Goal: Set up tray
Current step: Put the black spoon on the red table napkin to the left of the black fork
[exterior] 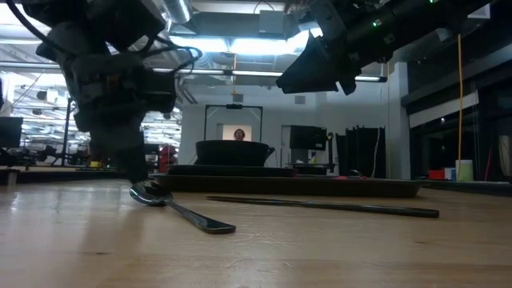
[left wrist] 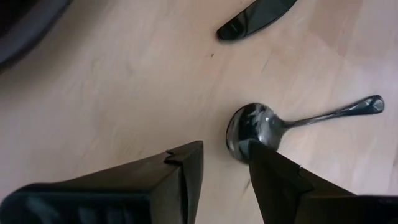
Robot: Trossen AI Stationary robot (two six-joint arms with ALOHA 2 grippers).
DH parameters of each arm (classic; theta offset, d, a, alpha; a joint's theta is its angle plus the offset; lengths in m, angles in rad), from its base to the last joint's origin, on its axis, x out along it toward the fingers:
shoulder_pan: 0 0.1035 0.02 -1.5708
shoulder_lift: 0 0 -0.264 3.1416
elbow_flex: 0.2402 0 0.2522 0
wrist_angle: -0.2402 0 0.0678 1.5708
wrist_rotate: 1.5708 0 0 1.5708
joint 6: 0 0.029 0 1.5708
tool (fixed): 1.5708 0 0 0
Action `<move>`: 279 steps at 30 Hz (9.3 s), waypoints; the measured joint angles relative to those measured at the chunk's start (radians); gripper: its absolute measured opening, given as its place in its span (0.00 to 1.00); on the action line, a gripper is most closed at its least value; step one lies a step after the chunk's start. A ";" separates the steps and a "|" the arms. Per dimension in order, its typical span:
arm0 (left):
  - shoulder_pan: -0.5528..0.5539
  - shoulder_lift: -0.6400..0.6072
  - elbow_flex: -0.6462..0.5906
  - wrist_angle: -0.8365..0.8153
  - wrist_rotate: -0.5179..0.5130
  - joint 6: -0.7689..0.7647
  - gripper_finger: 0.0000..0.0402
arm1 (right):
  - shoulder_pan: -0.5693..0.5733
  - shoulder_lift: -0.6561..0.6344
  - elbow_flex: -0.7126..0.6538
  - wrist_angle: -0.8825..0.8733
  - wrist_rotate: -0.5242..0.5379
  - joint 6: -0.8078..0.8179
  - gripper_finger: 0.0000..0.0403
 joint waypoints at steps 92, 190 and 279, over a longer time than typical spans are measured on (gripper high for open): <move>0.303 -0.375 -0.001 0.013 -0.100 0.472 0.00 | 0.000 0.000 0.000 0.215 0.060 -0.268 0.31; 0.485 -0.446 0.000 0.230 -0.175 0.496 0.01 | -0.167 0.370 0.419 0.211 0.439 -1.229 0.10; 0.483 -0.662 0.000 0.006 -0.020 0.855 0.23 | -0.157 0.122 0.420 -0.418 0.408 -0.038 0.03</move>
